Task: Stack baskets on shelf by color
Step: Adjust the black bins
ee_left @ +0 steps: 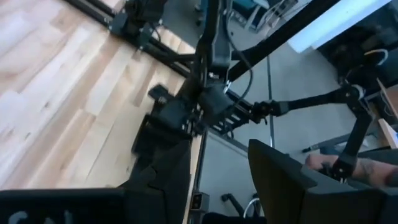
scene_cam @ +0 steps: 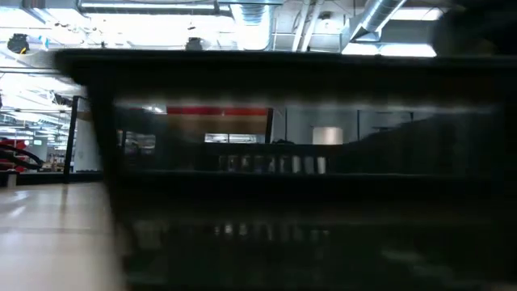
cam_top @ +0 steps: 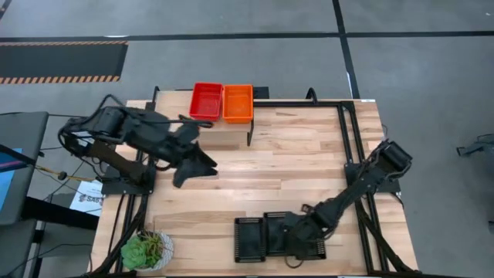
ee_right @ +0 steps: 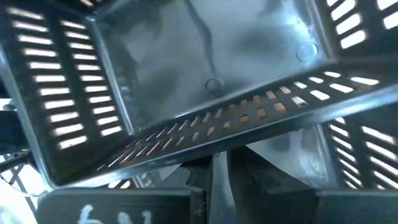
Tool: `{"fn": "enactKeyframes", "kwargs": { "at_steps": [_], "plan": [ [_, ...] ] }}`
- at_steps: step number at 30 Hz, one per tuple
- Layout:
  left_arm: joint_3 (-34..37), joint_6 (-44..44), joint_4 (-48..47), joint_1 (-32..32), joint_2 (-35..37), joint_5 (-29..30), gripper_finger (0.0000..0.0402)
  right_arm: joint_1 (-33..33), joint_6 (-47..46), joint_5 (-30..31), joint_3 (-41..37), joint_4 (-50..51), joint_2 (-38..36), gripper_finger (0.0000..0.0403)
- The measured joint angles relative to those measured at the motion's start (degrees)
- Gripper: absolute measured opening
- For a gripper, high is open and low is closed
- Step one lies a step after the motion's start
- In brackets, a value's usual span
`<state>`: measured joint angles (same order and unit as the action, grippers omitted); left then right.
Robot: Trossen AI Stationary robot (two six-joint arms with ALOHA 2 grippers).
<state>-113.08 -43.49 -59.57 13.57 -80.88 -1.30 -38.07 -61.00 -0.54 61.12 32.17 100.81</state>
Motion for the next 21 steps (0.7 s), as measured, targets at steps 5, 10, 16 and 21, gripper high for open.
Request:
{"fn": "enactKeyframes", "kwargs": {
  "at_steps": [5, 10, 16, 21],
  "plan": [
    [0.0, 1.1, -0.2, 1.87, 2.88, 2.47, 0.0149, 5.09, 10.97, -1.25, 7.25, -0.6, 5.96, 0.0069],
    [0.0, 1.9, -1.16, 2.07, 5.1, 3.26, 0.0149, 9.44, 28.17, -5.65, 14.63, -1.46, 12.14, 0.0069],
    [-0.02, 2.29, -3.01, 2.07, 6.72, 4.49, 0.0149, 13.87, 47.18, -10.27, 23.19, -1.44, 18.02, 0.0069],
    [-0.02, 0.87, -4.5, 2.03, 7.2, 5.21, 0.0149, 17.08, 58.31, -11.13, 30.45, -1.18, 21.65, 0.0069]
  ]
}}
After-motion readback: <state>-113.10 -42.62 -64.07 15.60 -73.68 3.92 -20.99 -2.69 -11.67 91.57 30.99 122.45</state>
